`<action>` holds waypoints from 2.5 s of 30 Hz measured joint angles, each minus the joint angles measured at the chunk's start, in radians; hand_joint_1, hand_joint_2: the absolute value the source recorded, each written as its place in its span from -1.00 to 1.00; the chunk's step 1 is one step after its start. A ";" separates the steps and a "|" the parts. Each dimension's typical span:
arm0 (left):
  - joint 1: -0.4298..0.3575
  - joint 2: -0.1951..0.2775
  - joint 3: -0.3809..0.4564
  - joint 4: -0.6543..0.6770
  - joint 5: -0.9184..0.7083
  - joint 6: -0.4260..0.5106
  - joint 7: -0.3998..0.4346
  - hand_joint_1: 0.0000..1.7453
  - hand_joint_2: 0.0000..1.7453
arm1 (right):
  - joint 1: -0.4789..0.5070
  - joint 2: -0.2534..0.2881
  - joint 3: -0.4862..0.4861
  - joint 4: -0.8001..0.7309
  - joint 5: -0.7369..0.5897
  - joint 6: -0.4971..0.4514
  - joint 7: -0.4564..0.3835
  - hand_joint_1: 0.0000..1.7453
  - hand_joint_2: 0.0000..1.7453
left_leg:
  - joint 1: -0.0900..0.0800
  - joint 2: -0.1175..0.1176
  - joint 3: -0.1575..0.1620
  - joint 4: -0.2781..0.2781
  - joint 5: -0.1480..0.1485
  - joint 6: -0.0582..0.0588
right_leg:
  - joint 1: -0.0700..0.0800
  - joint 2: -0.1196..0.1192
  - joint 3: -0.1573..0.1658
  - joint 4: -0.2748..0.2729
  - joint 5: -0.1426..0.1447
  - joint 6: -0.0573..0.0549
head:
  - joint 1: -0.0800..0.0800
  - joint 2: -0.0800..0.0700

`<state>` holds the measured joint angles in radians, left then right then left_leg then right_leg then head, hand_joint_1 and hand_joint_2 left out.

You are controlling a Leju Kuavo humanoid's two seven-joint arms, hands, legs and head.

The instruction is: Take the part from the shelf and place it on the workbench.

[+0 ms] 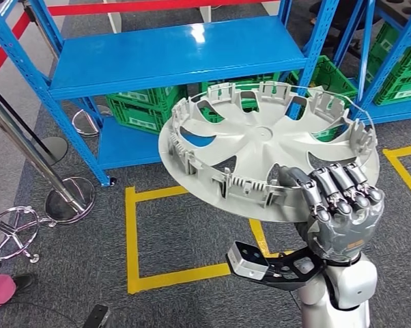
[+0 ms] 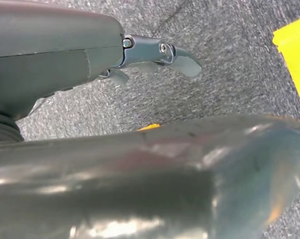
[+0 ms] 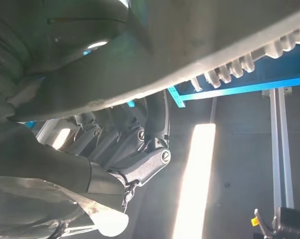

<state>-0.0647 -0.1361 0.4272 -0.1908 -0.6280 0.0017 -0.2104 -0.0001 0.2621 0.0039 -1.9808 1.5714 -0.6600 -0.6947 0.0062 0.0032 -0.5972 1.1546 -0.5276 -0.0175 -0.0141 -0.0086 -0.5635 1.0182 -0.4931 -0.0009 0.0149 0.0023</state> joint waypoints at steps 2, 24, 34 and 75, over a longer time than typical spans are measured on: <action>-0.001 0.000 -0.001 0.000 -0.002 -0.003 -0.002 -1.00 -1.00 | -0.001 0.000 -0.001 0.000 0.000 0.000 0.000 1.00 1.00 | -0.004 -0.001 0.061 -0.110 0.024 0.010 | 0.002 0.000 -0.006 0.003 0.006 0.008 | 0.001 0.000; -0.004 -0.008 -0.003 0.000 -0.029 -0.006 -0.002 -1.00 -1.00 | -0.006 0.000 -0.007 0.001 0.001 0.000 0.010 1.00 1.00 | -0.004 0.000 -0.043 -0.030 0.005 0.002 | -0.002 0.004 0.012 -0.005 -0.002 -0.001 | 0.002 0.000; -0.007 -0.010 -0.004 0.000 -0.030 0.000 0.001 -1.00 -1.00 | -0.005 0.001 -0.007 0.001 0.001 0.000 0.010 1.00 1.00 | -0.011 -0.001 0.071 -0.142 0.024 0.028 | 0.009 0.003 -0.025 -0.002 0.031 0.011 | 0.001 0.000; -0.003 -0.016 -0.004 0.000 -0.054 -0.016 0.000 -1.00 -1.00 | -0.005 0.001 -0.030 0.004 0.000 0.000 0.013 1.00 1.00 | -0.006 0.002 0.023 -0.151 0.070 0.056 | 0.002 0.007 -0.138 0.279 -0.113 0.044 | 0.005 0.000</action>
<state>-0.0675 -0.1524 0.4234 -0.1907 -0.6820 -0.0145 -0.2109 -0.0056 0.2628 -0.0264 -1.9765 1.5711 -0.6600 -0.6816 0.0003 0.0053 -0.5739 1.0034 -0.4581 0.0388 -0.0116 -0.0015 -0.7015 1.2969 -0.6059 0.0433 0.0199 0.0023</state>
